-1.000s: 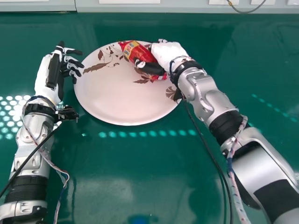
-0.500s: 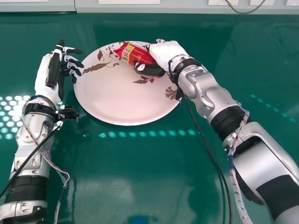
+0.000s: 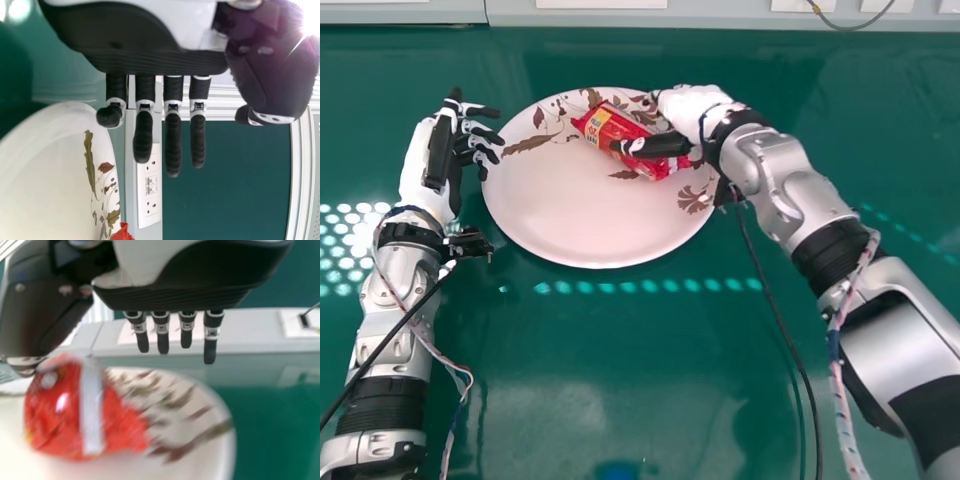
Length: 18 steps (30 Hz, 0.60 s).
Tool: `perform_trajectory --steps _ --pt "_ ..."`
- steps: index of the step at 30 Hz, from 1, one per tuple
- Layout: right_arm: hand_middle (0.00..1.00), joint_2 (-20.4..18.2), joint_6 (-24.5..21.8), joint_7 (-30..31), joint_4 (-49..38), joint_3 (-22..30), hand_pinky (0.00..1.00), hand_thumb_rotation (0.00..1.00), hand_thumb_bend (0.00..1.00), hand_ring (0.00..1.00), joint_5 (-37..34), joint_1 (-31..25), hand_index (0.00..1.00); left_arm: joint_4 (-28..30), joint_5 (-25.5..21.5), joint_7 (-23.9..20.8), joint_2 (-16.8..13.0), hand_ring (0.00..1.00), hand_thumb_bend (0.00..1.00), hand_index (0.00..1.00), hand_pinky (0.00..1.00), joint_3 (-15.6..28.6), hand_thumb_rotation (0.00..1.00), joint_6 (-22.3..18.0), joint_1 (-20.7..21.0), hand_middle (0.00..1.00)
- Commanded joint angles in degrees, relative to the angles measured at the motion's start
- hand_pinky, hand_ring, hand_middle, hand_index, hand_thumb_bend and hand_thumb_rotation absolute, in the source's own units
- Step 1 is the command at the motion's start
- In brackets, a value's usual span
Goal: Pick up biscuit and place it in the plate
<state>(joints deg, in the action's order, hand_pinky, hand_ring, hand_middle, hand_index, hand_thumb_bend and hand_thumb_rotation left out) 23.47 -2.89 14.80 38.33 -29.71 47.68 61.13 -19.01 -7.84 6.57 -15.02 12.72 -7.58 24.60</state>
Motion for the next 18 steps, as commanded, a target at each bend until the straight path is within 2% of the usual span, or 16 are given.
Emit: perform_trajectory --steps 1,4,11,15,18 --pt "1.00 1.44 -2.37 2.17 -3.55 1.91 0.85 0.62 1.00 0.99 -1.13 -1.40 1.00 -0.89 0.16 -0.01 0.51 0.22 0.48 0.48 0.03 -0.30 0.08 -0.31 -0.07 0.32" --pt "1.00 2.42 -6.31 5.07 -7.40 4.16 0.86 0.63 1.00 1.00 -2.08 -1.60 1.00 -1.36 0.21 0.20 0.65 0.23 0.48 0.48 0.02 -0.50 0.08 -0.74 0.11 0.33" --pt "1.00 7.60 -11.92 7.69 -17.80 11.23 0.73 0.70 1.00 0.94 -4.65 -4.64 1.00 -3.07 0.72 0.62 1.00 0.24 0.49 0.48 0.00 -1.29 0.08 -1.61 1.02 0.34" --pt "1.00 10.27 -15.97 9.94 -23.82 15.98 0.68 0.69 1.00 0.94 -7.02 -7.56 1.00 -4.08 1.09 0.70 1.22 0.25 0.49 0.48 0.02 -1.56 0.08 -2.38 1.49 0.34" --pt "1.00 12.54 -18.32 10.96 -29.23 19.09 0.61 0.69 1.00 0.92 -8.06 -10.71 1.00 -4.31 1.43 0.24 1.47 0.26 0.49 0.48 0.04 -1.65 0.08 -2.32 1.65 0.34"
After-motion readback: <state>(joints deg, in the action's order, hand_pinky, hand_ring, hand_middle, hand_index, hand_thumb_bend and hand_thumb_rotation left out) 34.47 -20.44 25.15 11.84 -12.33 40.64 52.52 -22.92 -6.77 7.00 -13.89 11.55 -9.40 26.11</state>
